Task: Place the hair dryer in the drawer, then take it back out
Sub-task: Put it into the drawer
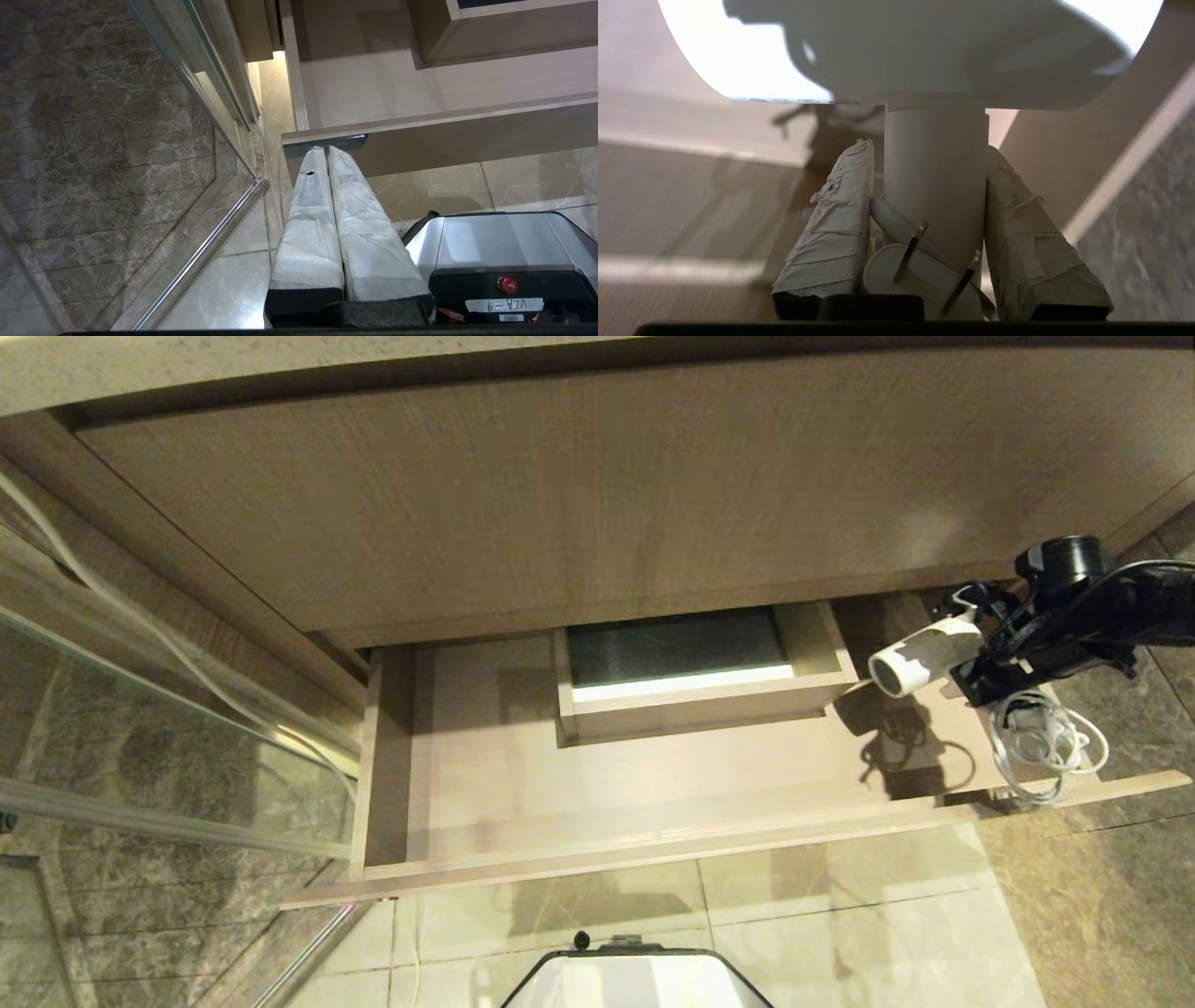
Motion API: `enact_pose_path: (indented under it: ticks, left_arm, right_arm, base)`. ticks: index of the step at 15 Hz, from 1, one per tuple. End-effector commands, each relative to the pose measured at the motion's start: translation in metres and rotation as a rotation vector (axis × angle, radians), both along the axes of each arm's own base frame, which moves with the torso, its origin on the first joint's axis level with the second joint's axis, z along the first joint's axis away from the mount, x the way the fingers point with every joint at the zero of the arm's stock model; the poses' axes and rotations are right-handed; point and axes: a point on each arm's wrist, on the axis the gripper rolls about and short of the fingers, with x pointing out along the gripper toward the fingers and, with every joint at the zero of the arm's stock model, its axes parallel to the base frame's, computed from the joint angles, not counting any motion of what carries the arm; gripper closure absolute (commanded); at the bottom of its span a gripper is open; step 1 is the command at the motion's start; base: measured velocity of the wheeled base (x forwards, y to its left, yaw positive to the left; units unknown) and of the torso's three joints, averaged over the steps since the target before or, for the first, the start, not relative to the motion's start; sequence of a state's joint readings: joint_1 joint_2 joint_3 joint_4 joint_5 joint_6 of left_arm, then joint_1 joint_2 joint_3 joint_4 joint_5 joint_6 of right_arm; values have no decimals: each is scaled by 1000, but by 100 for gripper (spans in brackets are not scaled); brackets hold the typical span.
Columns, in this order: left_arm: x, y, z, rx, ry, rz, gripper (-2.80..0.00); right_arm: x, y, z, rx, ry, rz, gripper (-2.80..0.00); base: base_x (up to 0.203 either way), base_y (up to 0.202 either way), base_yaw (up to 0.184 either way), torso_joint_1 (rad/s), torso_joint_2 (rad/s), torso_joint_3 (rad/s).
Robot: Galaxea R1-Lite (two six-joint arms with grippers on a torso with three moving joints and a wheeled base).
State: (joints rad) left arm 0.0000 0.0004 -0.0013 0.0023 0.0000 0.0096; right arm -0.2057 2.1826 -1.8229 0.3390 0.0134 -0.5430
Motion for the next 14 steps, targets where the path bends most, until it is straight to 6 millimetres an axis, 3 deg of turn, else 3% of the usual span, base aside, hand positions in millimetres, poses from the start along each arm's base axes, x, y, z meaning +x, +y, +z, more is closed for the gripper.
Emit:
enact_pose_path:
  ticks: [1,14]
  left_arm:
    - [0,0,0,0,2,0,0]
    - [0,0,0,0,-1,0,0]
  right_arm:
    - [12,-2,-14,-3,-2,3,0]
    - [53,-16,-65,-75,-33,-79,0]
  base:
    - [0,0,0,0,0,0]
    - [0,0,0,0,0,0]
